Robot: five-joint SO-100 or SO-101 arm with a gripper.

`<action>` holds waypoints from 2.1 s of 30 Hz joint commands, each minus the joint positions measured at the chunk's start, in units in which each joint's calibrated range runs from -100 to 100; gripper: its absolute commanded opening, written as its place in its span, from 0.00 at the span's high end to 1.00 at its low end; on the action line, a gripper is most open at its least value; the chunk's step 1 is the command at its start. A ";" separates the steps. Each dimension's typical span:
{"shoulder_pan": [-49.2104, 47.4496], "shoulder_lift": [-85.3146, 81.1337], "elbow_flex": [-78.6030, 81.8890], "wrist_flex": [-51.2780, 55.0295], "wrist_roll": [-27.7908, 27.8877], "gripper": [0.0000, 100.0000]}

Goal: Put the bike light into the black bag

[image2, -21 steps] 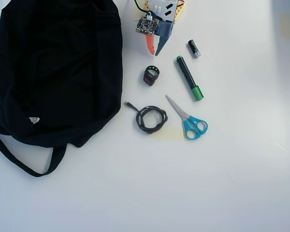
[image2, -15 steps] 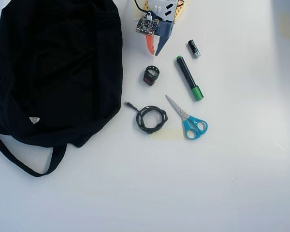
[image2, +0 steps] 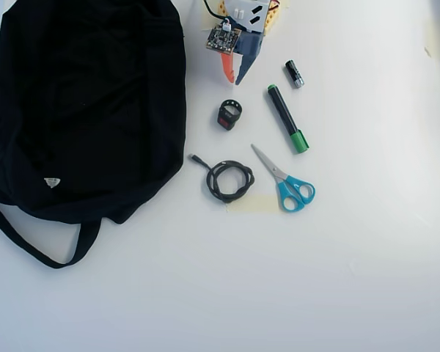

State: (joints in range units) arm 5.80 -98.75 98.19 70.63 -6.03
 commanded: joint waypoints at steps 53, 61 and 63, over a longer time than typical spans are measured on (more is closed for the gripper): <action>-11.04 52.20 -40.87 -71.23 8.97 0.98; -11.04 73.36 -66.39 -67.87 9.23 0.98; -10.67 76.60 -71.51 -64.17 9.44 0.98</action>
State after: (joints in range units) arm -4.92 -27.02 38.13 2.19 2.86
